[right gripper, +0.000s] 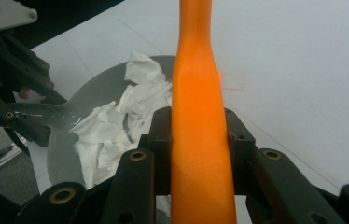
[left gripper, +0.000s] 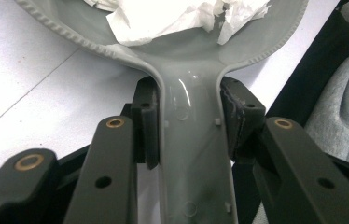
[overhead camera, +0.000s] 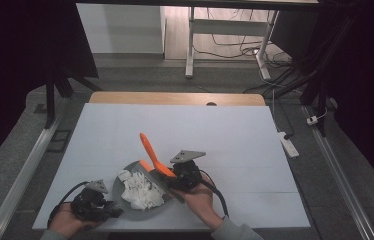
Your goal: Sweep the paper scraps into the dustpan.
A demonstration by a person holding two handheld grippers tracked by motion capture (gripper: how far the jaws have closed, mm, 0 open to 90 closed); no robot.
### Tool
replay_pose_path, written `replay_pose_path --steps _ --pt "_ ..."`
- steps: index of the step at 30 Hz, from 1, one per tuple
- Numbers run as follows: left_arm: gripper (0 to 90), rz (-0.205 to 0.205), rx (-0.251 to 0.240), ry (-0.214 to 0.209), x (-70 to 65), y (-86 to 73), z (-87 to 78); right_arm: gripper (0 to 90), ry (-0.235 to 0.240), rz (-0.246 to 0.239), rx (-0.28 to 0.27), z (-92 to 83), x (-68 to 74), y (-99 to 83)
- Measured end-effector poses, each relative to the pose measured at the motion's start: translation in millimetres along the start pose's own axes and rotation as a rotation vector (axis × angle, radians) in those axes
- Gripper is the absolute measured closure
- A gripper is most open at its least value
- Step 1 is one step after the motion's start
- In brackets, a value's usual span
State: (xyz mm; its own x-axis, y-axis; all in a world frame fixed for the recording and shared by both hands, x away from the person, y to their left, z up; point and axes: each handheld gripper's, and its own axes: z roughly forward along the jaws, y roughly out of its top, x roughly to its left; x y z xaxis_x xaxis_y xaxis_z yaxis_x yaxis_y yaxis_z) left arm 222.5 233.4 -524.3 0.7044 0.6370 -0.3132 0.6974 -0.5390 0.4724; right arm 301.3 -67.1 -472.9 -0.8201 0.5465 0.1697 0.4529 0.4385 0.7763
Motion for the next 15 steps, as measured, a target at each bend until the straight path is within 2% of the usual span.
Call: replay_pose_path --steps 8,15 --pt "61.8 -0.006 -0.031 0.005 -0.6 -2.7 0.0 71.1 -0.004 0.009 -0.032 -17.3 -6.1 -0.5" --pt "62.0 0.0 -0.064 0.02 -0.7 -4.4 -1.5 71.0 -0.028 0.036 -0.051 -26.5 -20.8 -3.6"
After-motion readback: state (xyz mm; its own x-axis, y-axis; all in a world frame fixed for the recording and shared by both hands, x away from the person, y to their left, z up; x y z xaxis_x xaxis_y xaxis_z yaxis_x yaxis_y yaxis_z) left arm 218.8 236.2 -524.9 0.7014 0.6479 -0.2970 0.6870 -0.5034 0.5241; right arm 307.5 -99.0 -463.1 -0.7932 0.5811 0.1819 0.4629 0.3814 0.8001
